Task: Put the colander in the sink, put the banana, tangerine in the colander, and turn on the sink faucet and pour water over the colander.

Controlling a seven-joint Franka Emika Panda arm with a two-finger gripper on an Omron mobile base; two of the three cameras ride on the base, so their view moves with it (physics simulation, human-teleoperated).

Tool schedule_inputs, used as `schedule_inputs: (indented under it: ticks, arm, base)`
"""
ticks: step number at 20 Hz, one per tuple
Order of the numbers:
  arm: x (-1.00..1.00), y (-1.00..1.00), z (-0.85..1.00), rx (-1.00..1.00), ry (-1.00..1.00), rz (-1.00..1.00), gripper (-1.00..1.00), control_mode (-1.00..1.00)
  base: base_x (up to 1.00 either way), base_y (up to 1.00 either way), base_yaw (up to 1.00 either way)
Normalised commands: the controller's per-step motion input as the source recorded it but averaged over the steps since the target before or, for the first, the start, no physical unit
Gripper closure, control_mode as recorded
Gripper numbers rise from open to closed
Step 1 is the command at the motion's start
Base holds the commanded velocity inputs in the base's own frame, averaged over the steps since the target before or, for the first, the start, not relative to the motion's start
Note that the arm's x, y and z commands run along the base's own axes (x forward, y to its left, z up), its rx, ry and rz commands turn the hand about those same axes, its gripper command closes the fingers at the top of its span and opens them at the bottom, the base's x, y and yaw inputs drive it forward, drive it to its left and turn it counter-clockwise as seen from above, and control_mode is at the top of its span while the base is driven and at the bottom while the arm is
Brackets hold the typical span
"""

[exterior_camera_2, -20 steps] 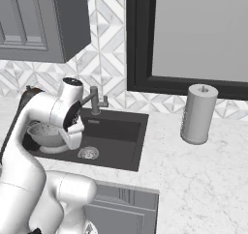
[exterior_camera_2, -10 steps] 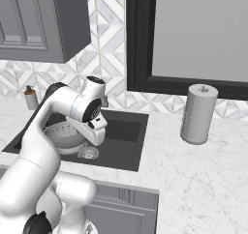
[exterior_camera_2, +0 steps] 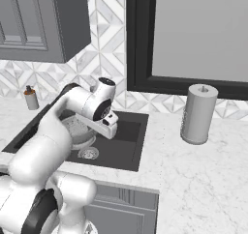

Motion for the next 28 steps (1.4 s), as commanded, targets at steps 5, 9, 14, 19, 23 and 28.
schedule_inputs:
  ticks: [5, 9, 14, 19, 23, 28]
  arm:
    - [0.59, 0.00, -0.37, 0.15, -0.04, 0.16, 1.00, -1.00]
    - [0.51, 0.00, -0.37, 0.21, 0.00, 0.11, 1.00, -1.00]
    - [0.58, 0.00, -0.26, 0.23, 0.00, 0.08, 1.00, -1.00]
    - [0.46, 0.19, -0.34, 0.06, 0.00, 0.03, 1.00, -1.00]
    - [0.26, 0.26, -0.41, 0.00, 0.00, 0.01, 1.00, -1.00]
    - [0.15, 0.25, -0.38, 0.00, 0.02, 0.00, 1.00, -1.00]
  base:
    - [0.00, 0.00, 0.00]
    - [0.00, 0.00, 0.00]
    - [0.00, 0.00, 0.00]
    - [0.00, 0.00, 0.00]
    - [0.00, 0.00, 0.00]
    - [0.00, 0.00, 0.00]
